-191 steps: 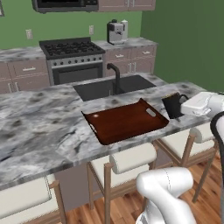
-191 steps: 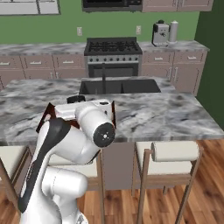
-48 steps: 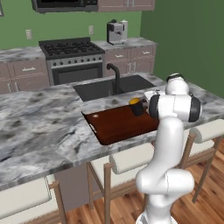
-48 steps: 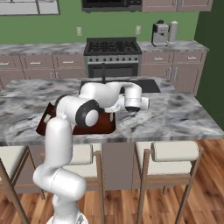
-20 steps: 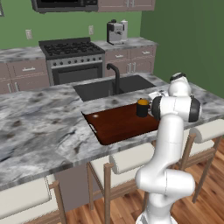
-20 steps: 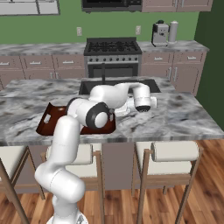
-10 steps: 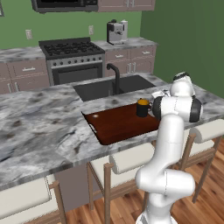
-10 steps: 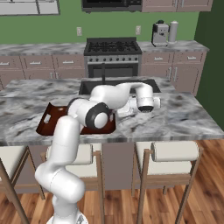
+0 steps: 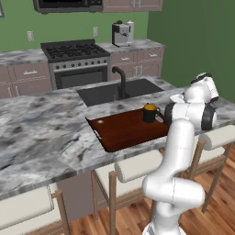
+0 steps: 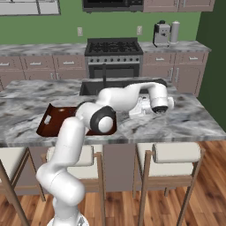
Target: There is a tray on the dining counter. Grab the cup, mug, and pitcher and place them on the tray. The pitcher may be placed next to the tray if it cannot fit the tray.
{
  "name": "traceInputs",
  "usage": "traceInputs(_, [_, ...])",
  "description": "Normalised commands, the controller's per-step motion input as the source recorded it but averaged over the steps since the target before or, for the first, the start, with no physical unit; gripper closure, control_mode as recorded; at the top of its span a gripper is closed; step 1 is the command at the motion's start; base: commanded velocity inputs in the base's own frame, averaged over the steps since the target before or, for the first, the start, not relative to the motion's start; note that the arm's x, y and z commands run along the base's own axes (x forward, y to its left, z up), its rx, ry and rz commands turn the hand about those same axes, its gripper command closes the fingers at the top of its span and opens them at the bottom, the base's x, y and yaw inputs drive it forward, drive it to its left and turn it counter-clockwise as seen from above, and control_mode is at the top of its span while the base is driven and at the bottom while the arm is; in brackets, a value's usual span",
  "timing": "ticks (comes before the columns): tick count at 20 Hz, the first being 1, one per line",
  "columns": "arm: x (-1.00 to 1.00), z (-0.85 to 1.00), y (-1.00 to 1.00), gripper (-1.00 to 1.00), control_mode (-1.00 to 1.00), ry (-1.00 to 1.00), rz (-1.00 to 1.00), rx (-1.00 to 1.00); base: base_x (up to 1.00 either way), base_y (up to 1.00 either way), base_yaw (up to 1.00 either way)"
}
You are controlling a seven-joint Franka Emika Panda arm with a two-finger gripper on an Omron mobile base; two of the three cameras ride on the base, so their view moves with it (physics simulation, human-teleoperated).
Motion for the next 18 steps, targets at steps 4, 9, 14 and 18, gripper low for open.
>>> traceInputs(4, [-0.95,0.54,-0.19,-1.00,-1.00,0.11,-0.24,0.07,0.00,0.00,0.00])
traceInputs(9, [-1.00,0.35,0.00,-1.00,-1.00,0.18,-0.42,0.06,0.00,0.00,0.00])
traceInputs(14, [-0.88,0.52,0.00,-1.00,-1.00,0.31,-0.49,0.02,0.00,0.00,0.00])
traceInputs(18, [-0.71,0.69,0.00,-1.00,-1.00,0.34,-0.47,0.00,0.00,0.00,0.00])
